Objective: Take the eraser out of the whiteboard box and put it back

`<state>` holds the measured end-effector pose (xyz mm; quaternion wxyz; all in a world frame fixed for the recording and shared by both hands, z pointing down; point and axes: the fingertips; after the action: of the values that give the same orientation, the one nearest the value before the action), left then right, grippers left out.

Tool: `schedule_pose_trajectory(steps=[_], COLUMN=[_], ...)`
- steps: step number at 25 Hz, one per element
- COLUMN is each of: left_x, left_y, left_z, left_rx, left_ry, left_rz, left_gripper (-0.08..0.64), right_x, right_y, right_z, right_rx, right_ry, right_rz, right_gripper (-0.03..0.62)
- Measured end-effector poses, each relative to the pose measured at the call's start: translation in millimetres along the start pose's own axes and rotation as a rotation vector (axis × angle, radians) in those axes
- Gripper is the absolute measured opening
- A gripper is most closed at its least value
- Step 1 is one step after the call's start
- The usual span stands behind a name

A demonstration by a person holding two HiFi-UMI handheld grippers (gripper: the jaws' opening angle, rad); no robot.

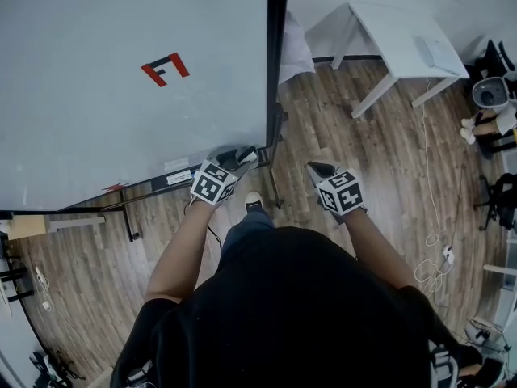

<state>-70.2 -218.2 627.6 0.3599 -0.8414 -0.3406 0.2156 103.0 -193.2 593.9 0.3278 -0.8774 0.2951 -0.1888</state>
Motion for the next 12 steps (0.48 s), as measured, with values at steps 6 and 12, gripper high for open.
schedule_pose_trajectory(steps=[6,12], left_x=[4,10], left_y=[6,-2], left_z=[27,54], left_rx=[0.063,0.097], left_ry=[0.031,0.061], left_rz=[0.028,0.050], left_gripper=[0.198,0.198], right_x=[-10,-21], right_y=[6,4], right_z=[12,25], right_rx=[0.020,0.028], right_ry=[0.004,0.010], right_rz=[0.035,0.061], right_gripper=[-0.003,-0.003])
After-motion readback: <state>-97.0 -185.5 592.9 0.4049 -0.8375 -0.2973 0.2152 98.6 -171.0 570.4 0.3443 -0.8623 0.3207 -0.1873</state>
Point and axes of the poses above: the fingertips, and each gripper's own axes: z backward along the fingers, x to its right, y out of its top
